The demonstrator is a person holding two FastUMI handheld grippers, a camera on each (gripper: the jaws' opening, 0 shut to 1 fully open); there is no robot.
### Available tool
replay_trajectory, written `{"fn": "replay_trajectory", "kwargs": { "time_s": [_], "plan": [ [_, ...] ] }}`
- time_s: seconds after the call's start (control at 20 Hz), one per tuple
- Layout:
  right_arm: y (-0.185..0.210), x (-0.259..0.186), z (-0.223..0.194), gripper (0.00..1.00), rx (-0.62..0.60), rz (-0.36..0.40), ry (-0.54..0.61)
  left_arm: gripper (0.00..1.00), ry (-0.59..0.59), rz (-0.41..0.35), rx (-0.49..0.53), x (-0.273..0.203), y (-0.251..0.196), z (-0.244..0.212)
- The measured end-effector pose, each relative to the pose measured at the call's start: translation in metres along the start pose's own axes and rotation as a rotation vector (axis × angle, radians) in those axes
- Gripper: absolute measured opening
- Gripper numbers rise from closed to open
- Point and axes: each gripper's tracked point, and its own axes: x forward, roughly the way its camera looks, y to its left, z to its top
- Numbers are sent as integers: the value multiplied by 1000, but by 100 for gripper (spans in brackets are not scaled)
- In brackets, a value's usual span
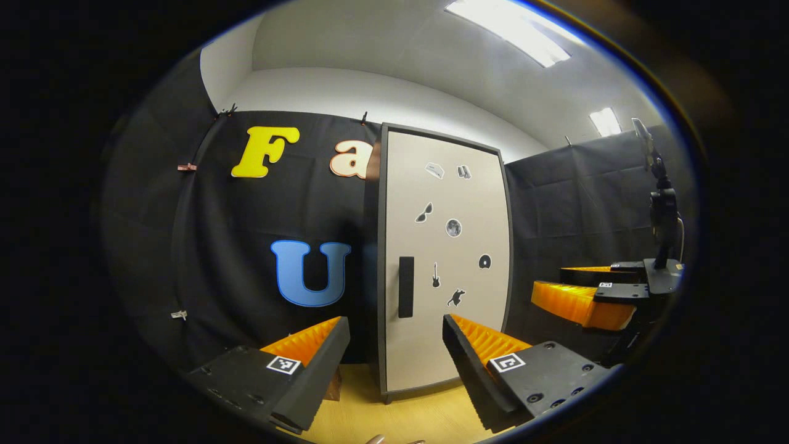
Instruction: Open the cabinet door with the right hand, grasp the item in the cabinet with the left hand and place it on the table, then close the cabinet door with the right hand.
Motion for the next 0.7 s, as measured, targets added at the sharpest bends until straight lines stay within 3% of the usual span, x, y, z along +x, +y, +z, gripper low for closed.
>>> {"fn": "replay_trajectory", "kwargs": {
  "time_s": [0.4,0.7],
  "plan": [
    [27,36,-10,97,-9,0,1,95,15,2,-14,-19,22,-9],
    [51,85,-23,97,-15,57,9,95,36,102,-46,-11,46,-21]
  ]
}}
